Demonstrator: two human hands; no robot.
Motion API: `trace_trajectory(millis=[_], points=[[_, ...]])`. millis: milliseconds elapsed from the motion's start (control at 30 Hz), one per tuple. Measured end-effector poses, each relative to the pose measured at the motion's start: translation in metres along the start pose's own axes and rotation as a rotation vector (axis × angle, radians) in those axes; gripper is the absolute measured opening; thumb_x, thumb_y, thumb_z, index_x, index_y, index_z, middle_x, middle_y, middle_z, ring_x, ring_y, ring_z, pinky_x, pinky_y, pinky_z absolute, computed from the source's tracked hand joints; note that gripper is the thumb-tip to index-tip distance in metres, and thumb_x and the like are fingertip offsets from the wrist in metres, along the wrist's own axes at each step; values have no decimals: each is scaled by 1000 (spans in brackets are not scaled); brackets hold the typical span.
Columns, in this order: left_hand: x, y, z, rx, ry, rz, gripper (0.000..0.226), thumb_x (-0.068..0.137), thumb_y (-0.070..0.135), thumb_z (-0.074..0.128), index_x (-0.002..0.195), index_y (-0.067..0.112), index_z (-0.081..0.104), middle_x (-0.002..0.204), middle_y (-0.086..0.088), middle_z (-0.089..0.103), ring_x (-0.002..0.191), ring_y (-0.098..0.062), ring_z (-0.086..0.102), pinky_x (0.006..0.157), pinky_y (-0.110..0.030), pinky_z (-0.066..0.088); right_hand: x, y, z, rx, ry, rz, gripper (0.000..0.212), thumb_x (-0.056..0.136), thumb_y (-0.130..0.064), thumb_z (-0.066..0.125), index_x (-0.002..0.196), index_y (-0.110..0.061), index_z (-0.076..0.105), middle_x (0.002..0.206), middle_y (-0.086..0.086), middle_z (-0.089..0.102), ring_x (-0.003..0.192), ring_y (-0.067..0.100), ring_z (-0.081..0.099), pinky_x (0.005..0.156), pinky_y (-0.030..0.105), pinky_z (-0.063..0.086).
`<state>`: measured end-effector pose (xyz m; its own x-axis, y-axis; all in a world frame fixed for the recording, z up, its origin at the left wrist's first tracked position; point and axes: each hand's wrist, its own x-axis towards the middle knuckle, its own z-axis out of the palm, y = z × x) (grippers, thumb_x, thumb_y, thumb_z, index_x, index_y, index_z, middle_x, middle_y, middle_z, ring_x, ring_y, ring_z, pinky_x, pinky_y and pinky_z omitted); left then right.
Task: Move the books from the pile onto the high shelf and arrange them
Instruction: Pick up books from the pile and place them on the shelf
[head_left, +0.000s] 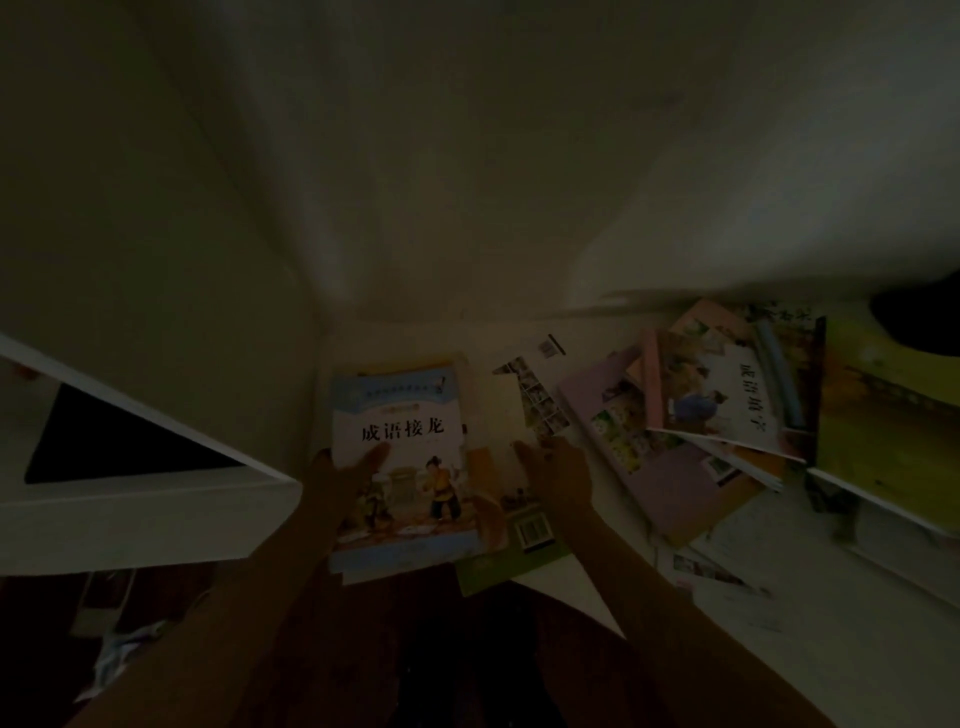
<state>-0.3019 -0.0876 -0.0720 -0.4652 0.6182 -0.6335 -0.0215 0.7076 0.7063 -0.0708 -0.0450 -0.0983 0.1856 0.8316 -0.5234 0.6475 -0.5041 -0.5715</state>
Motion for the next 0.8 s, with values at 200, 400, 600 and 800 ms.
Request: trace_trajectory(millis=[200,400,600,800], points=[[-7,-5,3,-51,13,-2,58,80,24,71,127,-2,49,127,-21,54,114,-36,53,92,-39,46,16,-37,20,-32,45,84,66,87,-50,57,135,-7,42,141,20,33,130,36,29,103,42,31],[-13,-10,5,-109,51,-2,59,79,21,72,127,-3,49,128,-22,54,114,-35,54,90,-36,46,35,-39,25,1,58,-66,54,87,-44,57,126,-7,55,131,18,48,124,37,43,101,45,39],[-15,-15,3,-134,56,-18,58,80,23,71,127,-1,49,129,-21,53,115,-34,53,90,-35,45,53,-52,3,-371,-53,-564,62,95,-20,47,149,-16,16,155,9,18,142,26,16,114,33,10],[-15,-22,-1,-167,82,-26,65,73,32,76,125,2,52,123,-19,58,106,-33,58,93,-44,48,70,-85,-14,-831,-231,-695,55,90,-16,50,141,-8,32,140,17,35,129,34,30,103,39,32]])
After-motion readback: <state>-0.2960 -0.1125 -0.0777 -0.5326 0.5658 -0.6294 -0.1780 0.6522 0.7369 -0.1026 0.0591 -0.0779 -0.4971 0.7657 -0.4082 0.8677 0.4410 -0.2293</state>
